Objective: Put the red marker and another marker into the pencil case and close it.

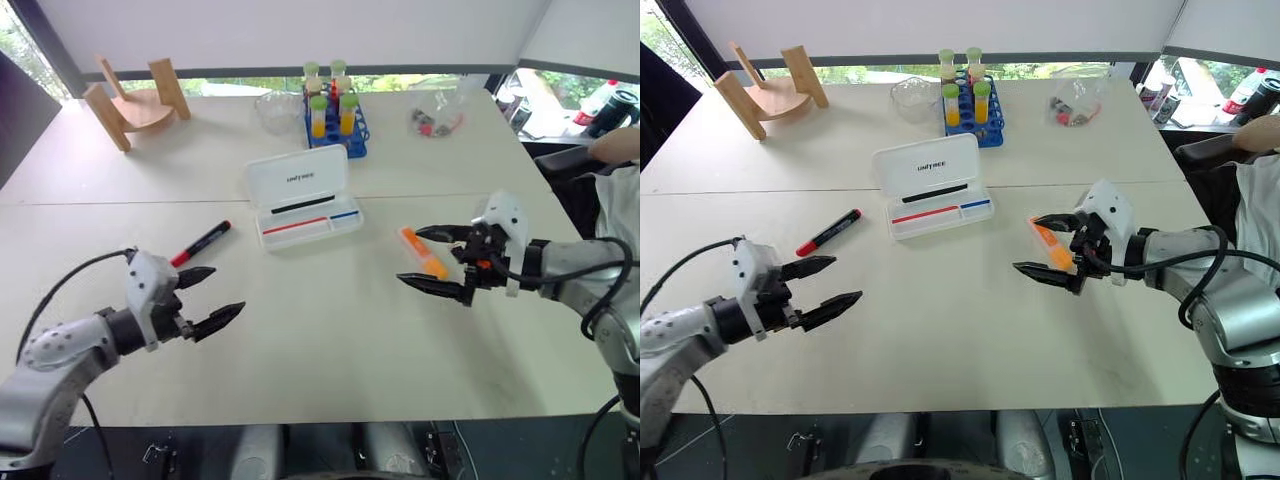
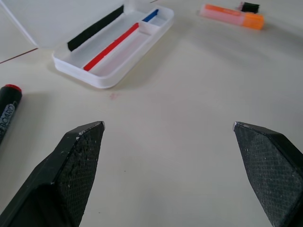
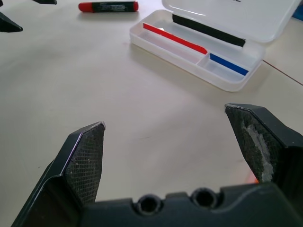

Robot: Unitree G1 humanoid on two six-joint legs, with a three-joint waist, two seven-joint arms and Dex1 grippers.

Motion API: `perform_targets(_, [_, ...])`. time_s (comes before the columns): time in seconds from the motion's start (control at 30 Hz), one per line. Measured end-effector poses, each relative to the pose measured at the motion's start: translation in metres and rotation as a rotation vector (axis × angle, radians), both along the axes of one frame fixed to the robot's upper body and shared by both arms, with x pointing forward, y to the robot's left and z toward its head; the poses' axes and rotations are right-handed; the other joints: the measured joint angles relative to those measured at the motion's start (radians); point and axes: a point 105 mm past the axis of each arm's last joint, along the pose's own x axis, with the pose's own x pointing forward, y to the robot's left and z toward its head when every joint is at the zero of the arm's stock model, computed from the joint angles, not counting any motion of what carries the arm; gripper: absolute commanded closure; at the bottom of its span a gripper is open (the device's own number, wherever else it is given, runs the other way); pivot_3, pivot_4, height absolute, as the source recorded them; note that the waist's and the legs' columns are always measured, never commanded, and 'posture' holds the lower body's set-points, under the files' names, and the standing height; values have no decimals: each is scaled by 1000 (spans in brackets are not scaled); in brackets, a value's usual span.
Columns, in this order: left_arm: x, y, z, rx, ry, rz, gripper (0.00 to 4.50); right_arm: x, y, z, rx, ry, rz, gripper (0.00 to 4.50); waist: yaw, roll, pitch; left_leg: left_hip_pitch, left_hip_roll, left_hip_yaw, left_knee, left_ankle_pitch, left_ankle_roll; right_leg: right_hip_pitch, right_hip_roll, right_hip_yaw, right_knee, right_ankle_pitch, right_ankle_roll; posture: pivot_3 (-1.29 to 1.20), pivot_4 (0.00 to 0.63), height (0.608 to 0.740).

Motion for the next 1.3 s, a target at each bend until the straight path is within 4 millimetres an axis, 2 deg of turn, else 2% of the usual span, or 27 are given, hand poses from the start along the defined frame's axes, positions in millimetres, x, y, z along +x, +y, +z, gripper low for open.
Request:
perform_targets(0.17, [-4,3,4,-10,26,-17,0,2,3,3,-2,-2,23,34,0,0,2,0,0,0,0,0,0,0,0,0,0,0,0,0,150,740])
perform_targets(0.4, [-1,-3,16,-83,54,-24,0,3,5,3,-4,-4,31,34,1,-3,4,0,0,0,0,0,0,0,0,0,0,0,0,0,150,740])
perform_targets(0.77, [10,-2,21,-60,17,-17,0,4,6,2,3,-11,21,34,1,-4,6,0,0,0,0,0,0,0,0,0,0,0,0,0,150,740])
perform_targets(0.9, [26,-8,20,-27,-27,-69,0,5,6,3,5,-19,7,34,4,-4,6,0,0,0,1,0,0,0,0,0,0,0,0,0,150,740])
perform_targets(1.13, [86,-40,22,-3,-155,-232,0,4,7,1,10,-37,-20,34,5,-5,6,-1,-1,0,1,0,0,0,1,-1,0,1,1,0,150,740])
perform_targets(1.3, [120,-65,0,79,-147,-377,0,-2,9,-3,19,-41,-47,34,1,-5,6,-3,-1,0,1,0,0,-2,1,-1,0,0,1,0,150,740])
